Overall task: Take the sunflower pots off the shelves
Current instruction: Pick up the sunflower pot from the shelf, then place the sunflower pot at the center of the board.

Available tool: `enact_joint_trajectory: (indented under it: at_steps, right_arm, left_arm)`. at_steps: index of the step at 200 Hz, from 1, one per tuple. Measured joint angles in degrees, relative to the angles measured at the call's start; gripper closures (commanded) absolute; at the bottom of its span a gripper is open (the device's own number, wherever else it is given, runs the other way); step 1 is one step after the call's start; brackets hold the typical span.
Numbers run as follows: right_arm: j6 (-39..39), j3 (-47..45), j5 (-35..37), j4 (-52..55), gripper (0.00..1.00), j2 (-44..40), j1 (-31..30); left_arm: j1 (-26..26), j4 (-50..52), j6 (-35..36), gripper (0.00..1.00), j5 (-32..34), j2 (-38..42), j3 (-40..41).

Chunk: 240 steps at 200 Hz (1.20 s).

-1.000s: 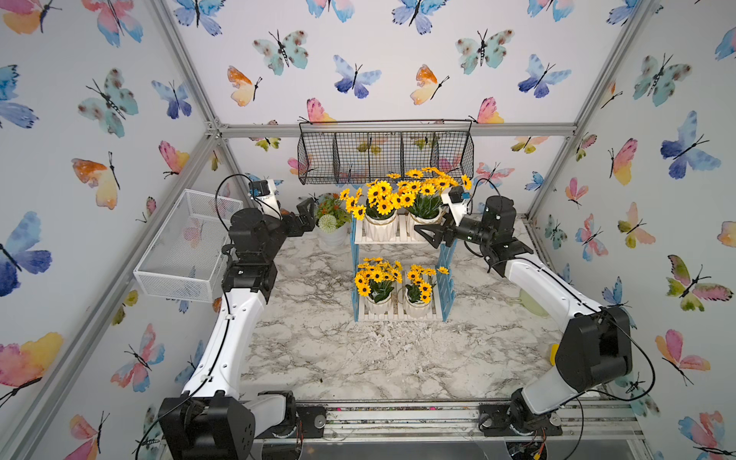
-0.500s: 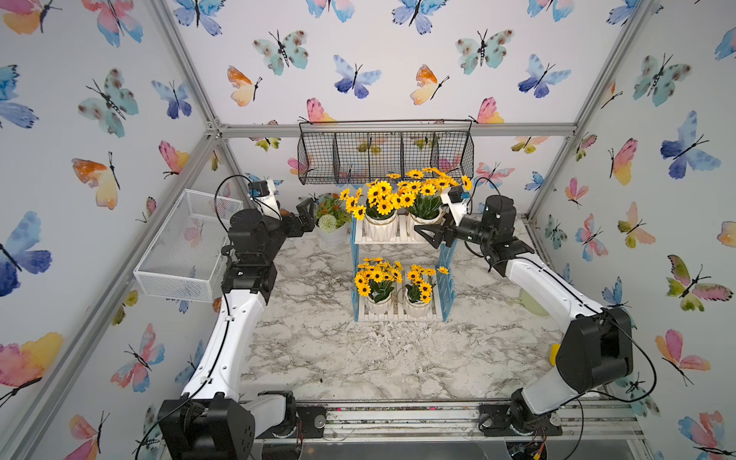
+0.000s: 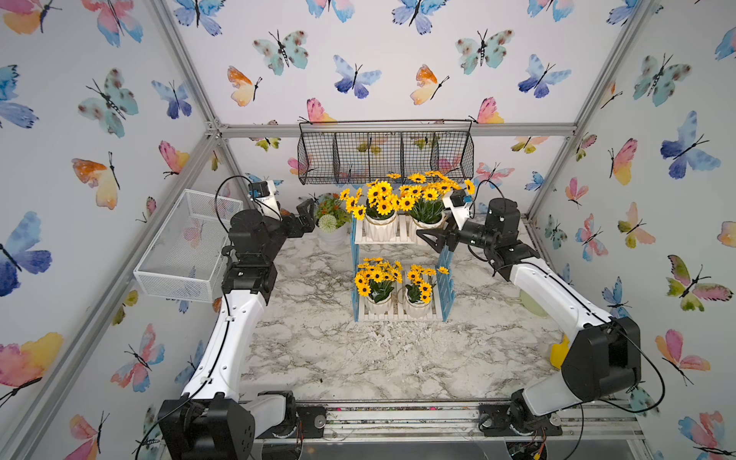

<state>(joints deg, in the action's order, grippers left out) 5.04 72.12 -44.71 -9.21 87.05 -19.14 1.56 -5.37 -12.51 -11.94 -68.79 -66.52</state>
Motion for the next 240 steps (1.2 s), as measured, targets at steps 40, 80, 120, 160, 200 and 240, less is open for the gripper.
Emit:
enact_joint_trajectory:
  at_steps: [40, 80, 120, 160, 200, 240]
  right_arm:
    - [-0.79, -2.45, 0.44, -0.39, 0.98, -2.51, -0.09]
    - [-1.53, -4.31, 1.31, -0.55, 0.98, -4.7, -0.42]
    - [-2.36, -5.57, 2.03, -0.7, 0.98, -7.56, -0.46]
    - [-2.4, -5.77, 2.67, -0.48, 0.98, -11.52, -0.85]
    - [-1.31, -7.06, 4.24, 1.66, 0.98, -15.61, -3.85]
    - [-0.87, -10.34, 6.12, 4.81, 0.98, -19.98, -8.44]
  left_arm:
    - [0.0, -0.02, -0.17, 0.02, 0.0, 0.0, 0.0]
    - [0.0, -0.02, -0.37, 0.02, 0.0, 0.0, 0.0]
    - [-0.02, -0.04, -0.39, 0.02, 0.0, 0.0, 0.0]
    - [0.0, -0.07, -0.5, 0.02, -0.02, 0.0, 0.0]
    - [-0.02, -0.09, -0.5, 0.02, 0.0, 0.02, 0.0]
    - [-0.11, -0.17, -0.5, 0.02, -0.02, 0.07, 0.0]
